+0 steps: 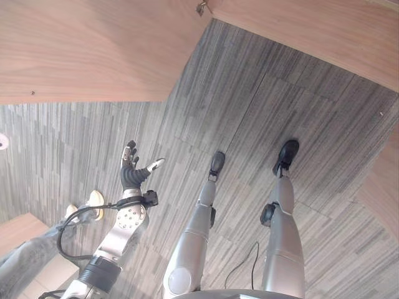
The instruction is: Put the empty folder in the office cabinet
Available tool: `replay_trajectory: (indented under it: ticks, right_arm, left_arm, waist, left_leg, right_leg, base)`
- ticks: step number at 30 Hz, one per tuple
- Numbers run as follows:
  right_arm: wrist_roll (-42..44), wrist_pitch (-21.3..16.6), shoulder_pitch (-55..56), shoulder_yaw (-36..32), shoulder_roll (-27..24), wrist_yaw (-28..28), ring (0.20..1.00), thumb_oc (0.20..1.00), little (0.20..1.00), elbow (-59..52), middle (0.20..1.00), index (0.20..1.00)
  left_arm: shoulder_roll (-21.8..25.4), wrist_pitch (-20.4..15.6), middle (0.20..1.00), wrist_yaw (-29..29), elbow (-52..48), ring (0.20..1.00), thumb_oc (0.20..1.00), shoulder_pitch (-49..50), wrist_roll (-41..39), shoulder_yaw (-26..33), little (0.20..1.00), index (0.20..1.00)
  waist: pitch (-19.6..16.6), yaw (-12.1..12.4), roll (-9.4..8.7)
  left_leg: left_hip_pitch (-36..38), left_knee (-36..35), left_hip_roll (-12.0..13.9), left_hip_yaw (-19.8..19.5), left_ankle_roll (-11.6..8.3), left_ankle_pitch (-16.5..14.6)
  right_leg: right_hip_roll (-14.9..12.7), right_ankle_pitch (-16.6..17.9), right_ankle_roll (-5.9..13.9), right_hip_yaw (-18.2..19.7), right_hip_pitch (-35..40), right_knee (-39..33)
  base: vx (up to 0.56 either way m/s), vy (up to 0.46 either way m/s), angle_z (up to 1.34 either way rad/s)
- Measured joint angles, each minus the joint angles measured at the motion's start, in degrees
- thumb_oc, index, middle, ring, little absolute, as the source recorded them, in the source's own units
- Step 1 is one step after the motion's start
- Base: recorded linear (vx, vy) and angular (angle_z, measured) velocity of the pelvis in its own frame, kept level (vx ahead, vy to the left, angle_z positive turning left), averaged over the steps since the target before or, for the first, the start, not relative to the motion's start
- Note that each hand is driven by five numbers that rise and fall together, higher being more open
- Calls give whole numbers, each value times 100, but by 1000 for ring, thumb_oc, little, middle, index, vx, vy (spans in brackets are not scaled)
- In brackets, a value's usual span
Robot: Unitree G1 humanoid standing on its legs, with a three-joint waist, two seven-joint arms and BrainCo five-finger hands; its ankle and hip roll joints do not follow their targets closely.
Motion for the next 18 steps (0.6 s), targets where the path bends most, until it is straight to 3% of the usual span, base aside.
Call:
replay_trajectory:
  ticks: [1, 2, 3, 18]
  right_arm:
    - [0, 45, 1, -17, 1, -39, 1000, 1000, 1000, 4, 1000, 1000]
    - [0, 70, 1, -32, 6, -68, 743, 743, 743, 4, 743, 743]
    - [0, 93, 4, -47, 14, -84, 200, 200, 200, 4, 200, 200]
    - [-3, 115, 96, -63, 274, -25, 200, 200, 200, -21, 200, 200]
  left_arm:
    - [0, 6, 1000, 0, 0, 1000, 1000, 0, -2, 1, 1000, 1000]
    - [0, 11, 1000, 0, 0, 1000, 1000, 0, -2, 2, 1000, 1000]
    - [0, 17, 1000, 0, 0, 1000, 1000, 0, -3, 2, 1000, 1000]
    - [0, 22, 1000, 1, 3, 1000, 1000, 2, -174, 50, 1000, 1000]
  waist:
    - [0, -12, 0]
    - [0, -21, 0]
    - [0, -28, 0]
    - [0, -23, 0]
  left_leg:
    - [8, 0, 0, 3, 0, 0]
    - [16, 0, -1, 5, 0, 0]
    - [25, 0, 1, 8, 0, 0]
    - [56, -2, 8, 13, -27, 17]
  right_leg:
    - [1, 0, 0, 1, 7, 0]
    - [2, 0, 0, 3, 13, 0]
    - [3, 0, 0, 7, 22, 2]
    - [22, 1, 0, 23, 55, 0]
  base:
    - [0, 0, 0]
    - [0, 0, 0]
    - [0, 0, 0]
    - [0, 0, 0]
